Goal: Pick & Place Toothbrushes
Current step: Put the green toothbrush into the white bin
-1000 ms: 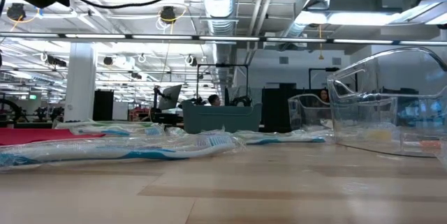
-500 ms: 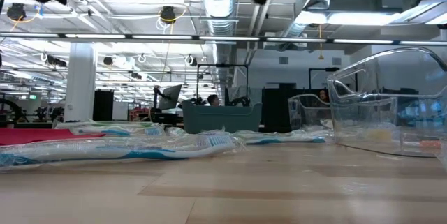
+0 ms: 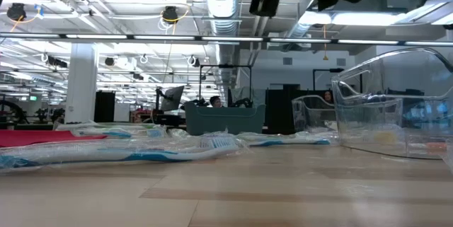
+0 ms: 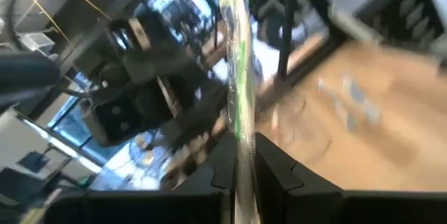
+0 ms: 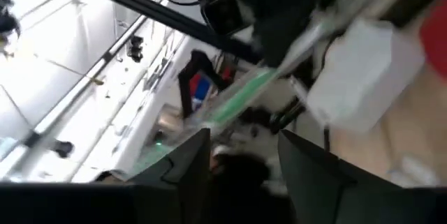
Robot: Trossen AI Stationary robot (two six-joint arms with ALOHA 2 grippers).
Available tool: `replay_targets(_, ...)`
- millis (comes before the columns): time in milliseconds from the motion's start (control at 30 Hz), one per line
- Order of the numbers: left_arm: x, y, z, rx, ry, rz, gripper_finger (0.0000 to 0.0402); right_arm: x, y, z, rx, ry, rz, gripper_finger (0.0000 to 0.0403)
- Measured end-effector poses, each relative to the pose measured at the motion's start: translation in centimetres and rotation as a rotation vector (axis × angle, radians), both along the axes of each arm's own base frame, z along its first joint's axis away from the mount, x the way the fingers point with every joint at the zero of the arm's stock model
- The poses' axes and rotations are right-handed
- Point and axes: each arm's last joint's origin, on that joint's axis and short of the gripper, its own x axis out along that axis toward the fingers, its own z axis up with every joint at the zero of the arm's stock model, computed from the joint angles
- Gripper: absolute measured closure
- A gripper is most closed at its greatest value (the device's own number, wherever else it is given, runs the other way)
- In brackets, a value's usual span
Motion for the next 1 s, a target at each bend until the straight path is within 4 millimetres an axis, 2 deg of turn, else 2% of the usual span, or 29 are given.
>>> replay_targets(233,-1.2,-2.1,3.0,-0.332,-0.255,-0.345,0.0387,0.1,1.3,1.0,-0.433,-0.348,-0.205,0.0254)
replay_targets(333,-1.4,-2.3,3.4,-0.43,-0.274,-0.373,0.0387,0.0,2.3,1.6,-0.698,-0.531,-0.307,0.0263)
replay_targets(467,-1.3,-2.2,3.6,-0.5,-0.296,-0.374,0.0387,-0.3,4.2,2.5,-1.19,-0.831,-0.46,0.0283)
replay_targets(533,-1.2,-2.1,3.5,-0.501,-0.297,-0.365,0.0387,-0.2,5.2,3.0,-1.326,-0.915,-0.471,0.0292)
replay_targets(633,-0.7,-1.8,3.2,-0.491,-0.288,-0.34,0.0387,0.0,6.1,4.6,-1.368,-0.976,-0.482,0.0303)
replay_targets(767,0.0,-1.7,2.6,-0.475,-0.264,-0.333,0.0387,0.7,6.1,5.8,-1.335,-0.9,-0.463,0.0306)
replay_targets(1000,0.6,-1.9,1.9,-0.433,-0.238,-0.364,0.0387,1.8,7.2,5.3,-1.393,-0.88,-0.382,0.028)
